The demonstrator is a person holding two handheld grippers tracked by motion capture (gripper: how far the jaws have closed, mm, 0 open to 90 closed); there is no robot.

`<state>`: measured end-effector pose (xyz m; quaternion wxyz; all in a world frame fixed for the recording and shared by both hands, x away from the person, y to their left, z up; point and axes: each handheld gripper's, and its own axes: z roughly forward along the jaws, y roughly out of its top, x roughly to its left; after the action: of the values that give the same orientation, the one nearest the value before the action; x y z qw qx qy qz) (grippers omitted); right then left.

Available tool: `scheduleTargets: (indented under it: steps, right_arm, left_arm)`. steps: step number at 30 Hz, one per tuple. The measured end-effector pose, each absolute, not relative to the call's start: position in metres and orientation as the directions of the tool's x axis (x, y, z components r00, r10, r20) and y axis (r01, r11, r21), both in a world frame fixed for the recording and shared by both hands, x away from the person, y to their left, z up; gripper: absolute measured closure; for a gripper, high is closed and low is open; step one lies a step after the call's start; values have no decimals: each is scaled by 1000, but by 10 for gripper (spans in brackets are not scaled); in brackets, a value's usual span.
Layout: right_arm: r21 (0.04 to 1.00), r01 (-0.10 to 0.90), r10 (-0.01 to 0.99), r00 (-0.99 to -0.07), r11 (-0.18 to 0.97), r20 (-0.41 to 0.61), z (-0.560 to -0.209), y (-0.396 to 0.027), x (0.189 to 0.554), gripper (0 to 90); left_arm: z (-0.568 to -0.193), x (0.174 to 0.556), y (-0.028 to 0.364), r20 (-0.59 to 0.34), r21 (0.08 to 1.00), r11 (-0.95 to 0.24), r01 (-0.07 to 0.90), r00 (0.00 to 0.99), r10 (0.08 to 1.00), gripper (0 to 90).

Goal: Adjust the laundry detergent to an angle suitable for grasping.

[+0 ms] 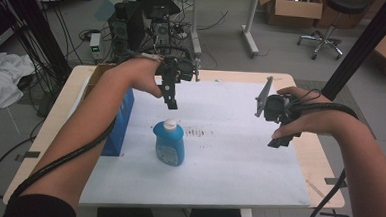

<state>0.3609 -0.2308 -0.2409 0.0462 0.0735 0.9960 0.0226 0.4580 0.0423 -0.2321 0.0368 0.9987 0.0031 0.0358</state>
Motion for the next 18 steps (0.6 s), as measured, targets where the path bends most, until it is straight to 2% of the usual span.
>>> scheduleTargets:
  steps: [18]
  right_arm:
    - [62, 149, 155, -984, 987, -88, -247, -233, 368, 160]
  left_arm:
    - [-230, 461, 43, 75, 82, -997, -2, 997, 5, 1]
